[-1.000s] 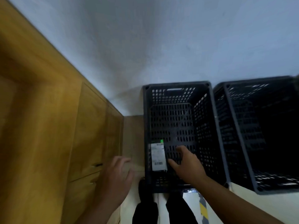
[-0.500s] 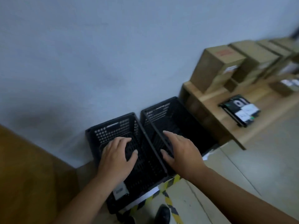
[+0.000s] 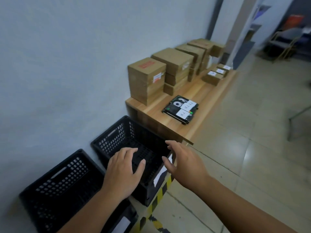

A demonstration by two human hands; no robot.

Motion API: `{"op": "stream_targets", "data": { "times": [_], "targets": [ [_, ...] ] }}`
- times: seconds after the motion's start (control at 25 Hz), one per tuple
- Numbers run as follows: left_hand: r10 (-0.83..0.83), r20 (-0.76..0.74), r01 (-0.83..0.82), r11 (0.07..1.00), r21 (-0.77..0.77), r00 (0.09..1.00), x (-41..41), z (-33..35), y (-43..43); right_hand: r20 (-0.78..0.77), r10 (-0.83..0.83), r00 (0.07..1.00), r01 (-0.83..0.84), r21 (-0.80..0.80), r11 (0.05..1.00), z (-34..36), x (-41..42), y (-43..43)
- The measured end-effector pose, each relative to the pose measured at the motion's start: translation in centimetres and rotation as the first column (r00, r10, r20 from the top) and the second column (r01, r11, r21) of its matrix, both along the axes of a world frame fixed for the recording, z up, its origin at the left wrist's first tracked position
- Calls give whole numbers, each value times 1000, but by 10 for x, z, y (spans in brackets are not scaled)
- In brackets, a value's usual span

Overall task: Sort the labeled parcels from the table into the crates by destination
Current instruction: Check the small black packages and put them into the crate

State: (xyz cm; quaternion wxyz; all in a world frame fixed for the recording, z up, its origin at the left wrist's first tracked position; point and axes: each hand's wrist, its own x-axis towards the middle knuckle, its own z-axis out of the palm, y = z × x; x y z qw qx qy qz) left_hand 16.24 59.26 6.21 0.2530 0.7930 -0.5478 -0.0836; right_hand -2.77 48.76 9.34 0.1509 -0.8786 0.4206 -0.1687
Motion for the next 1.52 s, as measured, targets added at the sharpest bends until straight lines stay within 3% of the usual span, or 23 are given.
{"op": "stream_targets", "data": {
  "times": [0.28,0.6,0.84,1.04,1.24,1.36,1.52],
  "targets": [
    [-34,30,33,999,27,999,-95,-3,-107,75,-66,995,59,93,994,-10,-99,-105],
    [-40,57,38,999,37,998,-145,-10,-206,35,-84,996,77,162,984,-25,-151,-201],
    [-22,7,22,999,27,1000,-131,-32,-291,-8,-71,997,71,133,989,-43,-142,-285],
    [24,-15,-24,999,26,1000,-115,-55,-375,-137,88,987,-66,157,985,-66,-105,-362],
    [20,22,-22,996,82,1000,-98,-56,-436,-93,159,983,-145,150,978,-66,-65,-437],
    [86,11,-87,991,100,996,-90,-59,-461,-77,189,979,-178,132,975,-69,-48,-481],
    [249,-29,-241,957,164,968,-90,-78,-493,-65,290,955,-266,248,932,-93,-30,-552]
  ]
}}
